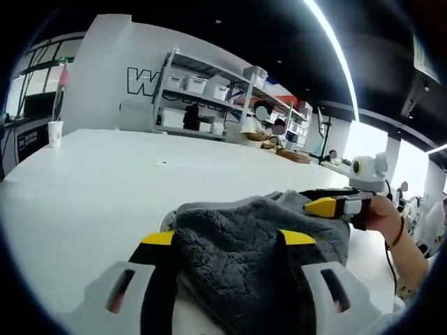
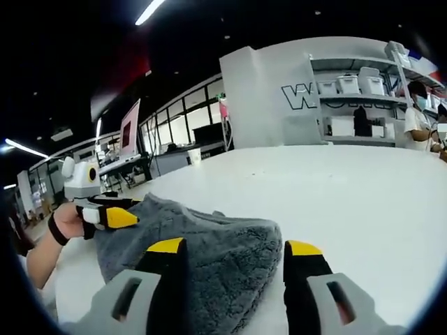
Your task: Open the folded towel by lifting each exposed corner and separating the folded layers until the towel lies flat within the target outline without major curled edges
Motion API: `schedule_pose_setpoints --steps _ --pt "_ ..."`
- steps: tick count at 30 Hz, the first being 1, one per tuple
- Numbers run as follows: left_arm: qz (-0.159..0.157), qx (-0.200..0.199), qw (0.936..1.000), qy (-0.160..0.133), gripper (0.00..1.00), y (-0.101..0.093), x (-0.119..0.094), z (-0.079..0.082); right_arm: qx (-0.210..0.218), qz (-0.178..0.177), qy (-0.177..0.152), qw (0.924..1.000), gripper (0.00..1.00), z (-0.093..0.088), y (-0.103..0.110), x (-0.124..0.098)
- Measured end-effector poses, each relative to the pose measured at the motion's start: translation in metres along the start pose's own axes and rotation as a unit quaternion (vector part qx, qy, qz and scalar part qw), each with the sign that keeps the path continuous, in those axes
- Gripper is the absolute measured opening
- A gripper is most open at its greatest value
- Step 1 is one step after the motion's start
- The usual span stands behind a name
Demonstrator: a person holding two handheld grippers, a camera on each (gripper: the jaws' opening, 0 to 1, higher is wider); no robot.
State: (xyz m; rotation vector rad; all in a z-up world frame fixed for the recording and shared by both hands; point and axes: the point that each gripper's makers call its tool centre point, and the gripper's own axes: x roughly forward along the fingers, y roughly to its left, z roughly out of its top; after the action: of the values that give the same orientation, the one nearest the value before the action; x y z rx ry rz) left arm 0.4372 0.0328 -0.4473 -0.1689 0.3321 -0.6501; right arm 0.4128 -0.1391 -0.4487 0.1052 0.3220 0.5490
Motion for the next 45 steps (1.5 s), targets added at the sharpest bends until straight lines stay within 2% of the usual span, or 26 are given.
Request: schedule_pose_setpoints --steps 3,6,11,17,20,27,28,36,45 --pt "0.001 0.004 1.0000 -0.005 0.51 0.000 0.000 0.000 0.004 0.006 -0.002 1.0000 0.49 0.002 -0.002 0.004" --pt "-0.003 -0.003 0.9999 -0.013 0.44 -0.001 -0.001 0.001 0.011 0.019 -0.005 0.9997 0.42 0.003 0.001 0.005" --pt "0.000 0.004 0.9998 -0.019 0.39 -0.001 -0.003 0.002 0.022 0.011 -0.016 0.9996 0.33 0.009 -0.011 0.008" --pt "0.006 0.006 0.9995 -0.031 0.29 0.004 -0.006 0.007 0.028 0.009 -0.025 0.9993 0.26 0.018 -0.022 0.014" --pt "0.007 0.005 0.9994 -0.032 0.26 0.005 -0.006 0.008 0.029 0.007 -0.026 0.9992 0.23 0.020 -0.025 0.017" --pt "0.010 0.004 0.9990 -0.042 0.15 0.006 -0.009 0.011 0.035 0.004 -0.037 0.9987 0.11 0.023 -0.028 0.015" --pt "0.008 0.007 0.9987 -0.050 0.13 0.006 -0.010 0.013 0.034 0.004 -0.038 0.9987 0.10 0.023 -0.026 0.014" --pt "0.010 0.011 0.9983 -0.056 0.09 0.006 -0.010 0.013 0.036 0.007 -0.046 0.9983 0.03 0.024 -0.025 0.010" --pt "0.010 0.006 0.9980 -0.062 0.09 0.006 -0.012 0.011 0.043 0.003 -0.047 0.9980 0.02 0.020 -0.026 0.007"
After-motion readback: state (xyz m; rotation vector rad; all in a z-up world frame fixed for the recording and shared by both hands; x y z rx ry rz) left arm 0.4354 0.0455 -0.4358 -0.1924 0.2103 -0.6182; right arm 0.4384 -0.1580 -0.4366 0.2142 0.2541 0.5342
